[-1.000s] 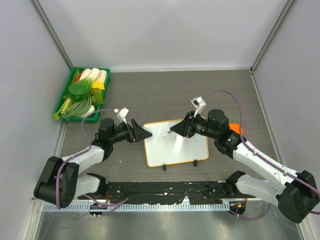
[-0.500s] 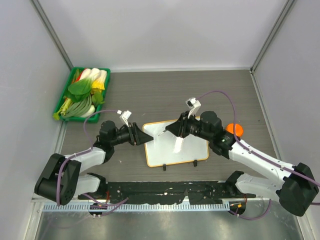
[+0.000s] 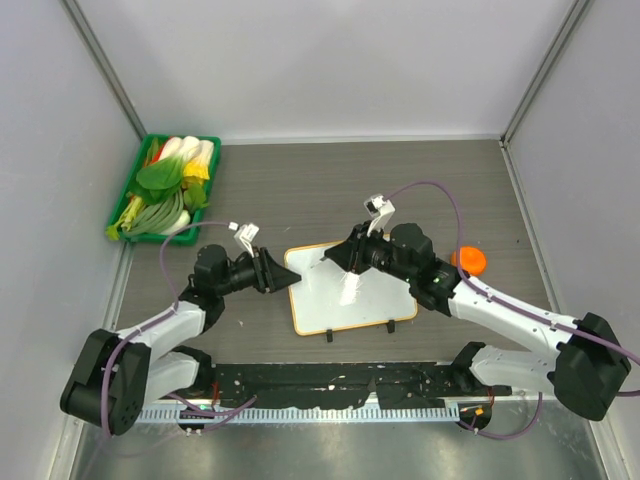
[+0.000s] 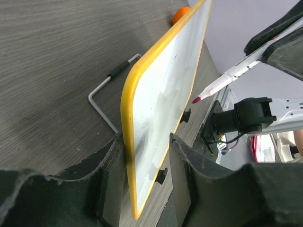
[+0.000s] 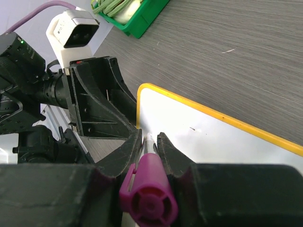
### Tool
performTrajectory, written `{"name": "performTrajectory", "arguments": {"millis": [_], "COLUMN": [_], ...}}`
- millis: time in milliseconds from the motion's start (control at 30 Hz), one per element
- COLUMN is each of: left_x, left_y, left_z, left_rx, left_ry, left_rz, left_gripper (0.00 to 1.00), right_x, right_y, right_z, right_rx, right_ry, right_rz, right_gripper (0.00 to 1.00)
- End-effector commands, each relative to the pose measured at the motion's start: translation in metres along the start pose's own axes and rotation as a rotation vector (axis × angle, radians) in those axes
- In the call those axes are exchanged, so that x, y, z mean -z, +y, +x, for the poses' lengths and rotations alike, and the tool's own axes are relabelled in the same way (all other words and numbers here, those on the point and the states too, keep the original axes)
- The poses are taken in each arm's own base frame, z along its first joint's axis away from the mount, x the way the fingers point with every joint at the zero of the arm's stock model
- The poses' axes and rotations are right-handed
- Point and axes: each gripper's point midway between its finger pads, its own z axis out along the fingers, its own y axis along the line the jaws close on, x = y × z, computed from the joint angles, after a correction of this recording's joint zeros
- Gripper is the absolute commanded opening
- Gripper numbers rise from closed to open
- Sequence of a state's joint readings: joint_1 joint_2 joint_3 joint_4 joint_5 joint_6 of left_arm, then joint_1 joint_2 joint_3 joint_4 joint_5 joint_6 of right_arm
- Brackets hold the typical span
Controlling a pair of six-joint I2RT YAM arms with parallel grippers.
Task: Write a sentence on the whiteboard
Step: Hold the whiteboard on the whiteboard stand, then write on the whiteboard at the whiteboard stand.
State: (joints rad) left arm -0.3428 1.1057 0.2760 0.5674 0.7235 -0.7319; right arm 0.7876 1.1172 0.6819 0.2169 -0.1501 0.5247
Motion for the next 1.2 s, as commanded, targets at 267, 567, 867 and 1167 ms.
{"name": "performTrajectory", "arguments": {"millis": [267,567,867,1167], "left_x": [-0.009,-0.006,-0.005,-0.003], "left_y": [0.012,0.019,0.029,0.036], "left_z": [0.010,0.014,0.018,0.020], "left_rx": [0.037,0.034,0.031,0.005], "left_ry": [0.069,0.076,0.090,0.103], "left_rz": [-0.016,-0.054,-0.099,-0.140], "left_gripper": [0.12,0.00,0.00,0.00], "right_x": [-0.003,0.008,0.006,0.004], "right_y": [0.024,0.019,0.015,0.013], "right_z": [-0.036,-0.038,-0.038,-0.036], "right_rx": [0.040,0.066,0.095,0.103], "right_ry": [-0.126,-0.148,-0.150,-0.143], "right_rz": [-0.059,-0.027,-0.004,0.002], "right_gripper": [0.01,0.01,0.01,0.01]}}
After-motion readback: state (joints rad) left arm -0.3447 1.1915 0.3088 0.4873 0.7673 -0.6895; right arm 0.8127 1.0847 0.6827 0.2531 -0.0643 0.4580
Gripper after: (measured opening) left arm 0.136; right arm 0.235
